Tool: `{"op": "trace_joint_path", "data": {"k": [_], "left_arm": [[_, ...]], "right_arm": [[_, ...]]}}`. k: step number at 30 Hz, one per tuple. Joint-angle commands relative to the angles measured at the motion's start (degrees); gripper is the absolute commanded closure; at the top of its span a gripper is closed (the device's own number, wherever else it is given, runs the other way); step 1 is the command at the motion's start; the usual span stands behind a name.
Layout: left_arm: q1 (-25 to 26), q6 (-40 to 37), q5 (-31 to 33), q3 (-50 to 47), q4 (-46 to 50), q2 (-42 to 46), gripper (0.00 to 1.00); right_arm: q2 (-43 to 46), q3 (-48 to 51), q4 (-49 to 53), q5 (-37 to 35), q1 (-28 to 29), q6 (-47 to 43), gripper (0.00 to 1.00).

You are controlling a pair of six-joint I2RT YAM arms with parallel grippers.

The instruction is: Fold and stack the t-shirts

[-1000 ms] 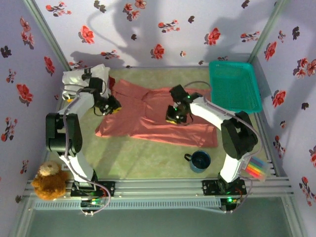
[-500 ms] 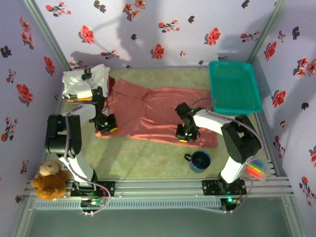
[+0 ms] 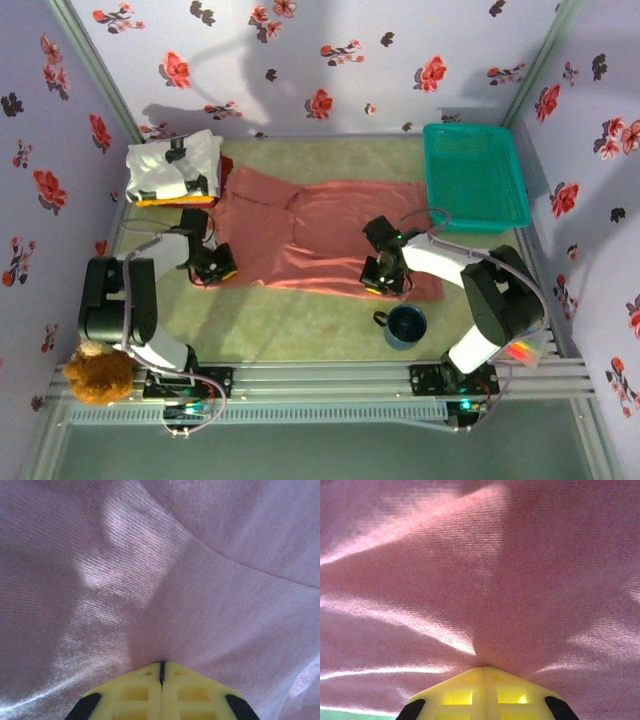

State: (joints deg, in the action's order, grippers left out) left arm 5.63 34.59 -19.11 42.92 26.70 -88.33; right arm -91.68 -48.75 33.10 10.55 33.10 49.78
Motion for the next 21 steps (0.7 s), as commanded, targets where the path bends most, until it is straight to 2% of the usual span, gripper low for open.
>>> {"op": "trace_joint_path", "data": {"k": [1,9,12,14,17,21], "left_arm": [[0.35,3.3,2.75,-6.46,7.03,1.82,1.0],[1.49,7.36,3.18,-11.52,10.13,10.51,1.0],[2.41,8.48,3.04,-10.26,11.34,12.8,0.99],[2.43,8.05,3.33,-7.04,12.86,13.57,0.93],[2.43,6.72,4.44,1.88,16.45,13.19,0.81],[1.69,3.44,6.35,14.72,19.0,7.51,0.76]], "right_arm": [[-0.84,4.01,7.44,-1.48,-0.06,2.32,0.97],[3.65,4.86,10.84,-2.02,-0.07,1.91,0.96],[6.1,3.55,10.41,-1.49,-0.1,1.05,0.89],[7.51,1.14,10.55,-1.94,-0.08,-0.23,0.8],[7.95,-4.32,13.54,-2.81,-0.7,-2.27,0.74],[7.24,-10.22,15.95,-3.1,-2.03,-4.54,0.65]]}}
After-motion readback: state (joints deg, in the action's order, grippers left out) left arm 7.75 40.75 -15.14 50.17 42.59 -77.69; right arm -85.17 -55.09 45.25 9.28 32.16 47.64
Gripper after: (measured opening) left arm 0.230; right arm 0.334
